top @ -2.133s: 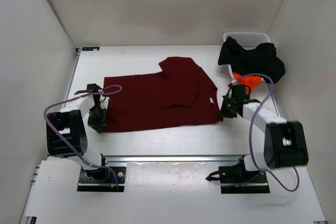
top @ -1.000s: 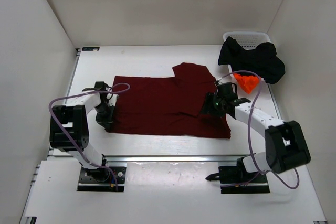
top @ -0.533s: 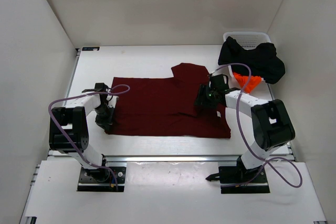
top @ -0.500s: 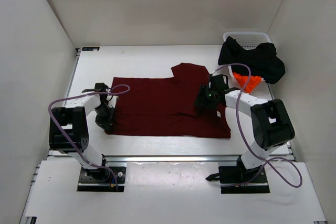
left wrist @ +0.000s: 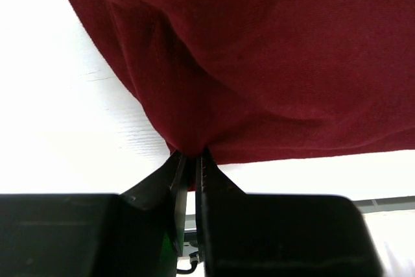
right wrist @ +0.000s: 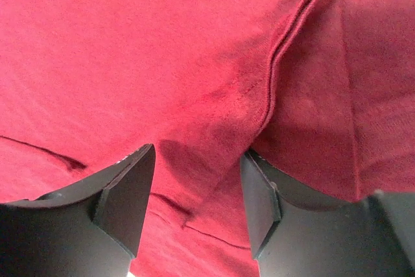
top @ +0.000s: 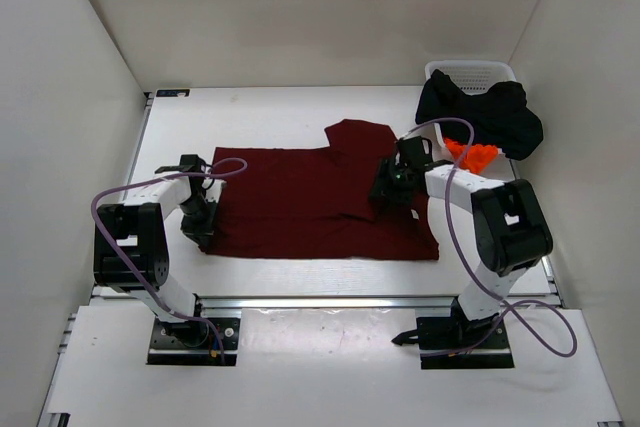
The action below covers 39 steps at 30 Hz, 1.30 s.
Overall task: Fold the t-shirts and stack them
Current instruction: Fold the flattened tshirt in 1/3 of the way
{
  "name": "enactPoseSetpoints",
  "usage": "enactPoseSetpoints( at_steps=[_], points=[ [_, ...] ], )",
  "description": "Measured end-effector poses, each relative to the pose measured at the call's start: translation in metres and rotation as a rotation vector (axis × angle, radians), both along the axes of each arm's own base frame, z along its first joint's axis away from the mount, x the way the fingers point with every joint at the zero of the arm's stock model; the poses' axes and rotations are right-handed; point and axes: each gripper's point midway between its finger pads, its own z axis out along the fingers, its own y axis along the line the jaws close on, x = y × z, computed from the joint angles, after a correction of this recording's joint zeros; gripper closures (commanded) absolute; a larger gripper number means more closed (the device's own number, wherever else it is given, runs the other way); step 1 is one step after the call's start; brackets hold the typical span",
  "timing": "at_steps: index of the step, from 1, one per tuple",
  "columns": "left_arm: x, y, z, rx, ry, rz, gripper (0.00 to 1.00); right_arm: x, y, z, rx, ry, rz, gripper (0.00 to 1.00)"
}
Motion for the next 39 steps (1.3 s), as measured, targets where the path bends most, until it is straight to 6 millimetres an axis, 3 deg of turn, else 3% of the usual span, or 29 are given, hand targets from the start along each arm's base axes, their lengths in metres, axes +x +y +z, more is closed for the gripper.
enactPoseSetpoints(
  at_steps=[3, 11, 15, 21, 26, 28, 30, 34, 37, 39],
  points=[
    [0.001, 0.0, 0.001, 0.0, -0.003, 0.0, 0.88, 0.012, 0.011, 0.003, 0.031, -0.02, 0.011, 0.48],
    [0.001, 0.0, 0.001, -0.001, -0.002, 0.0, 0.88, 0.016, 0.042, 0.021, 0.137, -0.046, 0.063, 0.48],
    [0.001, 0.0, 0.001, -0.001, -0.002, -0.001, 0.87, 0.041, 0.062, 0.035, 0.196, -0.082, 0.077, 0.49],
    [0.001, 0.0, 0.001, 0.0, -0.001, -0.005, 0.88, 0.085, 0.092, 0.037, 0.257, -0.099, 0.089, 0.49],
    [0.001, 0.001, 0.001, 0.0, 0.0, -0.01, 0.87, 0.091, 0.092, 0.049, 0.245, -0.136, 0.108, 0.48],
    [0.001, 0.001, 0.002, 0.001, -0.001, -0.01, 0.87, 0.085, 0.079, 0.055, 0.199, -0.164, 0.113, 0.47],
    [0.0, 0.001, 0.002, 0.002, -0.004, -0.008, 0.86, 0.069, 0.054, 0.066, 0.133, -0.19, 0.097, 0.45],
    [-0.004, 0.002, 0.004, 0.004, -0.013, 0.001, 0.71, 0.021, -0.017, 0.091, 0.015, -0.242, -0.009, 0.46],
    [-0.003, 0.004, 0.007, 0.004, -0.028, 0.032, 0.6, -0.026, -0.074, 0.079, -0.083, -0.181, -0.148, 0.43],
    [-0.002, 0.006, 0.01, 0.004, -0.04, 0.057, 0.54, -0.056, -0.093, 0.056, -0.133, -0.098, -0.194, 0.42]
  ],
)
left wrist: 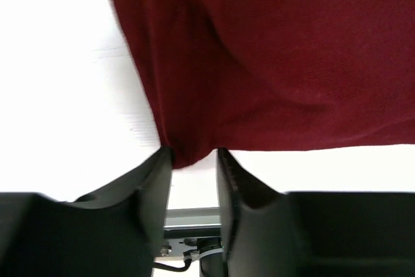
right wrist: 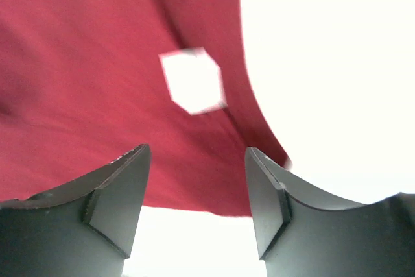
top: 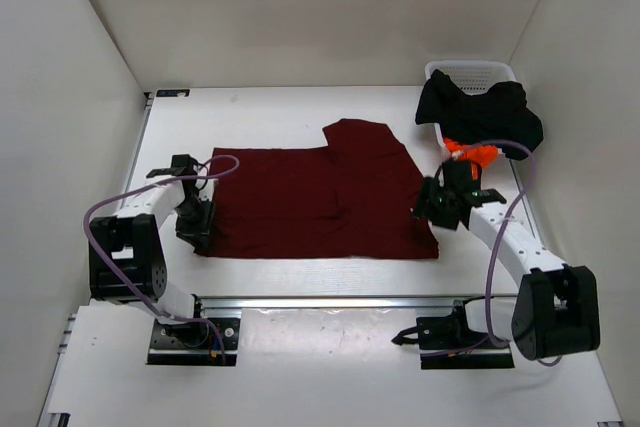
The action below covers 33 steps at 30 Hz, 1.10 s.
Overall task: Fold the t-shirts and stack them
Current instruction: Fold the flattened tshirt in 1/3 of the way
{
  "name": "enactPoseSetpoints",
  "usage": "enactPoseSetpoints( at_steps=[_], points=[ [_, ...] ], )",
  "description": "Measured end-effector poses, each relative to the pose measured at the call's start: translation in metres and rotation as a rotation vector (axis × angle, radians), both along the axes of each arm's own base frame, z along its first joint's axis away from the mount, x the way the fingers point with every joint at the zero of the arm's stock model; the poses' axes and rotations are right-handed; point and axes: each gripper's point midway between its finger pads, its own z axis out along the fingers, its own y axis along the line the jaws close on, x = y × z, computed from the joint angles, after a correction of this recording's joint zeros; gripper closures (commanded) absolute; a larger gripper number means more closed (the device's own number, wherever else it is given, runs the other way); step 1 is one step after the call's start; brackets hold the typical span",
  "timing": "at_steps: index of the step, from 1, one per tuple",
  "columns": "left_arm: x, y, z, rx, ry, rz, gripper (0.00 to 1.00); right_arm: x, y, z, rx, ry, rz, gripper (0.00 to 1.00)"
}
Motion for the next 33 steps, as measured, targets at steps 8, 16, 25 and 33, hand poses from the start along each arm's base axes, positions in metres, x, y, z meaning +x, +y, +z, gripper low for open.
enactPoseSetpoints(
  at_steps=[8, 16, 25, 33],
  points=[
    [0.003, -0.006, 0.004, -0.036, -0.028, 0.018, 0.49, -0.087, -0.034, -0.067, 0.008, 0.297, -0.161, 0.42],
    [-0.003, -0.017, -0.019, -0.086, 0.058, 0.014, 0.92, -0.082, -0.01, -0.07, 0.1, 0.261, -0.13, 0.92],
    [-0.011, -0.016, -0.002, -0.129, 0.071, 0.003, 1.0, -0.087, -0.029, -0.043, 0.189, 0.164, -0.28, 1.0],
    [0.01, -0.025, 0.049, -0.191, -0.005, -0.066, 1.0, -0.116, -0.027, -0.028, 0.241, 0.155, -0.314, 1.0]
  ],
)
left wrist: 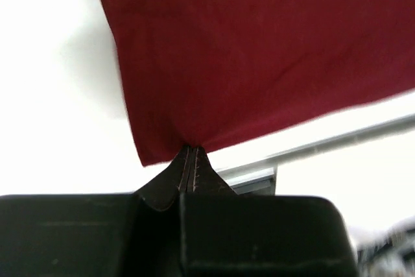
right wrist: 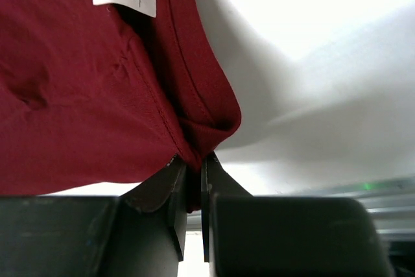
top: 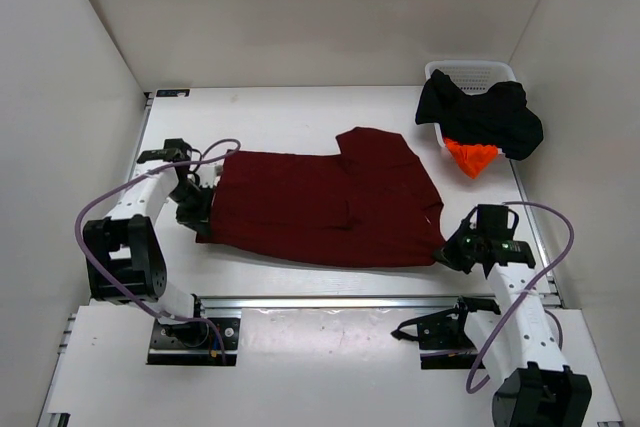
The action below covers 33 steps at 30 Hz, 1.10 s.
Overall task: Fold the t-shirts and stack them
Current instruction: Fold the flattened tshirt in 1/3 of the way, then grap the side of the flattened tshirt furthest away from the robot with both arms
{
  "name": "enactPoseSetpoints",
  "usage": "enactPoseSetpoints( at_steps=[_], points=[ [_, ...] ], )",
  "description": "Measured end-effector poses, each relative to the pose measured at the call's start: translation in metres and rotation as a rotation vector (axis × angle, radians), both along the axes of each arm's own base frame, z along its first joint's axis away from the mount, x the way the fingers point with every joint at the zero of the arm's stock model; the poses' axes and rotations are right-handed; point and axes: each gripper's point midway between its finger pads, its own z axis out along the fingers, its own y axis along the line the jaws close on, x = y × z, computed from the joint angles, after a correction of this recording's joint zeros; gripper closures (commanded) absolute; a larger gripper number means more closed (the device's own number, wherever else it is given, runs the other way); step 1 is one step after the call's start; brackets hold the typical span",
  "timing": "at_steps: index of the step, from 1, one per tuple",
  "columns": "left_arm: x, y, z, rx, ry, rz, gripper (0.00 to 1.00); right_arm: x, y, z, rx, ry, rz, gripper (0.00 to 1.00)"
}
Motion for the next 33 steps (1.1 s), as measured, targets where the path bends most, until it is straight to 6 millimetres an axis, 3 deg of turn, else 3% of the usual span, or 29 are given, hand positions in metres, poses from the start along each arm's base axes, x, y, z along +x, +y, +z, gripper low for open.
enactPoseSetpoints(
  at_steps=[8, 10, 12, 13, 14, 15, 17, 18, 19, 20, 22, 25, 27, 30, 31, 33],
  points=[
    [-0.044, -0.005, 0.002, -0.019, 0.152, -0.101, 1.0, -0.023, 0.007, -0.005, 0.018, 0.082, 0.042, 0.95],
    [-0.053, -0.007, 0.004, -0.017, 0.174, -0.124, 0.97, -0.028, 0.01, -0.005, 0.013, 0.098, 0.069, 0.95],
    [-0.059, -0.007, 0.005, 0.01, 0.176, -0.163, 0.91, -0.03, 0.011, -0.001, 0.01, 0.109, 0.088, 0.89],
    [-0.063, -0.009, 0.006, 0.02, 0.176, -0.188, 0.83, -0.03, 0.01, 0.001, 0.007, 0.113, 0.093, 0.75],
    [-0.068, -0.009, 0.005, 0.031, 0.179, -0.212, 0.69, -0.029, 0.009, 0.004, 0.004, 0.114, 0.094, 0.68],
    [-0.073, -0.01, 0.005, 0.04, 0.184, -0.233, 0.64, -0.029, 0.007, 0.006, -0.007, 0.117, 0.103, 0.6],
    [-0.082, -0.008, 0.005, 0.056, 0.201, -0.249, 0.31, -0.026, 0.004, 0.014, -0.037, 0.119, 0.127, 0.52],
    [-0.085, -0.004, 0.005, 0.069, 0.205, -0.247, 0.21, -0.026, 0.004, 0.019, -0.055, 0.12, 0.149, 0.5],
    [-0.089, 0.0, 0.003, 0.084, 0.21, -0.234, 0.2, -0.026, 0.005, 0.025, -0.078, 0.125, 0.18, 0.49],
    [-0.092, 0.003, 0.002, 0.095, 0.216, -0.225, 0.07, -0.024, 0.005, 0.033, -0.102, 0.127, 0.21, 0.49],
    [-0.101, 0.012, 0.0, 0.126, 0.231, -0.201, 0.07, -0.016, 0.008, 0.055, -0.158, 0.127, 0.288, 0.49],
    [-0.101, 0.023, 0.005, 0.165, 0.212, -0.151, 0.04, 0.016, 0.032, 0.098, -0.224, 0.028, 0.473, 0.44],
    [-0.081, 0.03, 0.015, 0.204, 0.137, -0.124, 0.02, 0.046, 0.059, 0.126, -0.262, -0.053, 0.606, 0.44],
    [-0.021, 0.034, 0.04, 0.248, -0.055, -0.092, 0.02, 0.11, 0.102, 0.15, -0.282, -0.122, 0.731, 0.45],
    [0.004, 0.034, 0.048, 0.253, -0.118, -0.076, 0.02, 0.138, 0.114, 0.159, -0.281, -0.148, 0.739, 0.44],
    [0.056, 0.031, 0.06, 0.248, -0.204, -0.041, 0.05, 0.214, 0.141, 0.163, -0.283, -0.207, 0.735, 0.44]
  ],
)
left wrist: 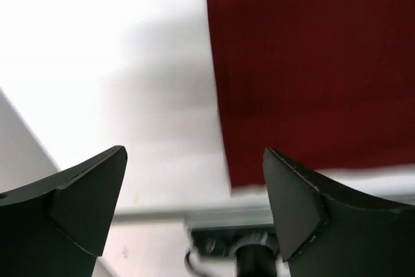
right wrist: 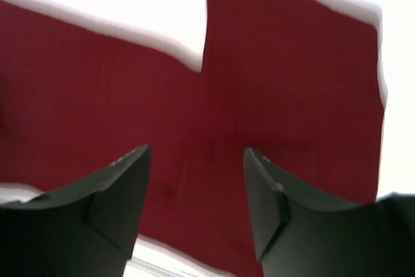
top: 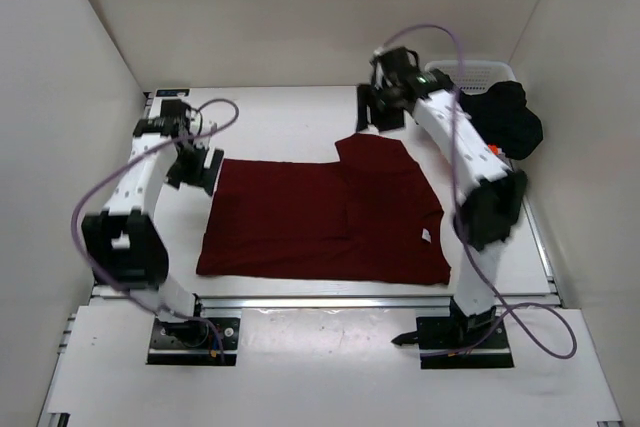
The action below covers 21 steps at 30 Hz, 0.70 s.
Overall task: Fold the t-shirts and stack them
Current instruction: Grap the side of the flattened tshirt furthest away from the robot with both arms
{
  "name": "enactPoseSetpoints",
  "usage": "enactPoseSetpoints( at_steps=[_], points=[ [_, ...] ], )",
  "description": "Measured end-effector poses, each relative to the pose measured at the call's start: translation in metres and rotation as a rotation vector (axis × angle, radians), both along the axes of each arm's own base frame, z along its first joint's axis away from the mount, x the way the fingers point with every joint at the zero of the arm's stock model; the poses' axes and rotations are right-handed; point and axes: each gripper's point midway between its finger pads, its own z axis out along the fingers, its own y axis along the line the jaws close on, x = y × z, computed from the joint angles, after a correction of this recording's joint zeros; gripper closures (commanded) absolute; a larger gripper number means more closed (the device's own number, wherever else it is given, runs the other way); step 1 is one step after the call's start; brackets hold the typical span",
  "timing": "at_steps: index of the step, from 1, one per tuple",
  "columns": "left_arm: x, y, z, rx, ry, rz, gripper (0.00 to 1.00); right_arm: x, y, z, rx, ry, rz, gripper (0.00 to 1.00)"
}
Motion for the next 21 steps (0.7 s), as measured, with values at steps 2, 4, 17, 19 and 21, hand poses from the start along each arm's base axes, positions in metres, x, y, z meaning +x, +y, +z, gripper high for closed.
enactPoseSetpoints(
  at_steps=[2, 4, 17, 19, 21],
  points=[
    [0.045, -0.004, -0.004, -0.033, -0.035, 0.027, 0.07, 0.068, 0.02, -0.011, 0.012, -0.054, -0.014, 0.44],
    [0.089, -0.009, -0.021, -0.069, -0.044, 0.052, 0.06, 0.128, 0.031, -0.041, 0.023, -0.098, -0.041, 0.44],
    [0.183, -0.05, -0.105, -0.128, -0.051, 0.069, 0.02, 0.197, -0.007, -0.171, -0.145, -0.039, -0.193, 0.38],
    [0.19, -0.053, -0.105, -0.13, -0.067, 0.066, 0.02, 0.195, -0.013, -0.175, -0.159, -0.025, -0.2, 0.38],
    [0.19, -0.056, -0.109, -0.13, -0.061, 0.062, 0.03, 0.191, -0.02, -0.181, -0.171, -0.001, -0.205, 0.38]
  ],
)
